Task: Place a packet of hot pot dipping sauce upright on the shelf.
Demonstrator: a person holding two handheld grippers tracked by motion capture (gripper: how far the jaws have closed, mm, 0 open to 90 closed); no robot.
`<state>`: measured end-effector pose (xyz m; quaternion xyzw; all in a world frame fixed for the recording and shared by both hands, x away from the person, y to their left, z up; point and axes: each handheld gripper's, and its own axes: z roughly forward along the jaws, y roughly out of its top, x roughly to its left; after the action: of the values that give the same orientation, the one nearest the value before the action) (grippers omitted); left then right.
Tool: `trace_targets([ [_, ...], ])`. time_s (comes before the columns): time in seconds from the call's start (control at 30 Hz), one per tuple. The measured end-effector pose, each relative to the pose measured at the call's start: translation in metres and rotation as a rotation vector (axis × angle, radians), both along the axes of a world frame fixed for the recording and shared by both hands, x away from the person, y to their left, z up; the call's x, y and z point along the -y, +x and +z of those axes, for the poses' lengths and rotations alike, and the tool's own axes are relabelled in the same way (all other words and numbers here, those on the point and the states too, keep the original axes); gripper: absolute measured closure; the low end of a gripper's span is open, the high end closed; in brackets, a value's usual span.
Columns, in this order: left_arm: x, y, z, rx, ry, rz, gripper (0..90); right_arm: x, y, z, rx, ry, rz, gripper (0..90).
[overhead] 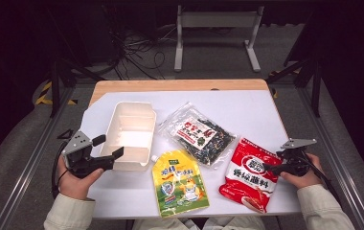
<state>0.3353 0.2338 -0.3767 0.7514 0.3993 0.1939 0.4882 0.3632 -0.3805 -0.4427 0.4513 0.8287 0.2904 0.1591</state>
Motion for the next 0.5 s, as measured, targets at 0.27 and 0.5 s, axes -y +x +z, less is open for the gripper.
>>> trace_targets([
  [0.27, 0.0019, 0.0008, -0.0004, -0.004, 0.004, -0.004, 19.8, -0.0012, -0.0015, 0.0017, 0.000, -0.012, -0.005, 33.0],
  [0.5, 0.0037, 0.0015, -0.0007, -0.005, 0.004, -0.008, 19.8, -0.0055, -0.0027, 0.0044, -0.010, -0.018, 0.020, 51.4],
])
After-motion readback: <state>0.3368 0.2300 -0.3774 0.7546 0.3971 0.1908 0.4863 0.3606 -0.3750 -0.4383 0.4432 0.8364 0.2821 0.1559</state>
